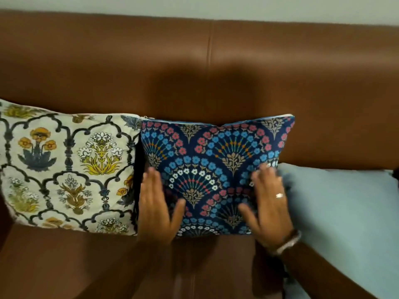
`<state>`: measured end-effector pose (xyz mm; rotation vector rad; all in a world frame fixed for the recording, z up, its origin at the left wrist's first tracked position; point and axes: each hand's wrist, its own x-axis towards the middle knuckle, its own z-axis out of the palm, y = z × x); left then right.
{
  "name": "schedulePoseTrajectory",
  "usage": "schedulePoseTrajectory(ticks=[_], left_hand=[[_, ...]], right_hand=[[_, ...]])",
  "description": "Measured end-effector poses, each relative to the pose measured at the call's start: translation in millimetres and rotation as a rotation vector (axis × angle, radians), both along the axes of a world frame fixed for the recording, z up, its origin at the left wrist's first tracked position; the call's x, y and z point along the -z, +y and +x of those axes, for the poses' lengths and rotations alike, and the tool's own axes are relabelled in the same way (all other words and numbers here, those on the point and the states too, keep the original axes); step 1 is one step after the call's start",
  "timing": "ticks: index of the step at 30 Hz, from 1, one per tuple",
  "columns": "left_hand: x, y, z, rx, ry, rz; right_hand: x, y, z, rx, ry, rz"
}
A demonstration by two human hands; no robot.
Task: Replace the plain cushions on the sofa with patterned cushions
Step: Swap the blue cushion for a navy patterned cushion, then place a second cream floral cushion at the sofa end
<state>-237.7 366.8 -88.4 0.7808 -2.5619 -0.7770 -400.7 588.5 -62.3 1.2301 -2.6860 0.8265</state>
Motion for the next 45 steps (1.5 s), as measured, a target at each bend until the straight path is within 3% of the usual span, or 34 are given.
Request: schedulePoseTrajectory(ticks=[2,3,6,8,11,14,16,18,20,23,25,28,30,33,38,39,42,45], left_hand=[[1.4,-14.9,-5.1,0.391,-0.013,-0.453],[3.5,-28.6,-14.5,0.512,-0.020,-0.587],[0.7,-83.0,-47.5,0.670,-0.065,-0.791],[-8.5,-116.6,-63.0,0.641,-0.143,-0.793],[-28.4,-130.8,-70.6,0.414,-0.303,-0.541],[-48.2,-104.3,-78.7,0.166,-0.334,-0.296],[-63.8,-83.0,-90.4,-0.033,-0.337,-0.095],[-81.5,-56.2,-96.8,-0.157,-0.347,0.015],[-92.0,-18.1,-93.0,-0.068,-0.239,-0.066],[-84.2,84.4,-77.4,0.425,-0.095,-0.059],[-57.3,157.0,-74.7,0.519,-0.206,0.208],[-8.6,236.7,-85.3,0.279,-0.419,0.747],[24.2,277.0,-96.8,0.087,-0.418,0.918],[38.4,305.1,-110.7,-0.064,-0.411,0.909],[-48.1,276.4,-121.7,-0.142,-0.189,1.387],[-70.3,267.2,-122.4,-0.175,-0.150,1.396],[-115.4,264.9,-140.0,-0.163,-0.072,1.189],[-102.8,297.5,-172.4,-0.119,0.005,1.179]], right_hand=[[5.4,-15.7,14.9,-0.315,0.233,0.137],[8.1,-26.9,9.2,-0.398,0.308,0.199],[11.0,-44.1,-39.0,-0.507,0.469,0.337],[7.3,-36.4,-76.3,-0.549,0.564,0.397],[-8.1,-22.5,-103.4,-0.275,0.451,0.456],[-30.6,-26.8,-103.1,0.194,-0.031,0.357],[-43.0,-40.9,-98.9,0.292,-0.240,0.338],[-59.8,-39.4,-88.9,0.242,-0.264,0.356],[-74.8,-11.3,-78.4,0.225,-0.288,0.312],[-74.5,97.0,-66.8,0.459,-0.351,0.280],[-59.5,183.0,-66.9,0.730,-0.475,0.262],[-30.4,271.9,-71.5,1.041,-0.787,0.296],[-7.2,308.9,-78.5,1.026,-0.979,0.290],[14.1,336.7,-94.6,0.944,-1.149,0.142],[-59.8,394.5,-134.6,0.744,-1.483,-0.233],[-79.5,411.9,-146.6,0.676,-1.557,-0.376],[-125.4,427.4,-176.7,0.292,-1.735,-0.807],[-123.2,382.6,-188.4,0.274,-1.611,-0.695]])
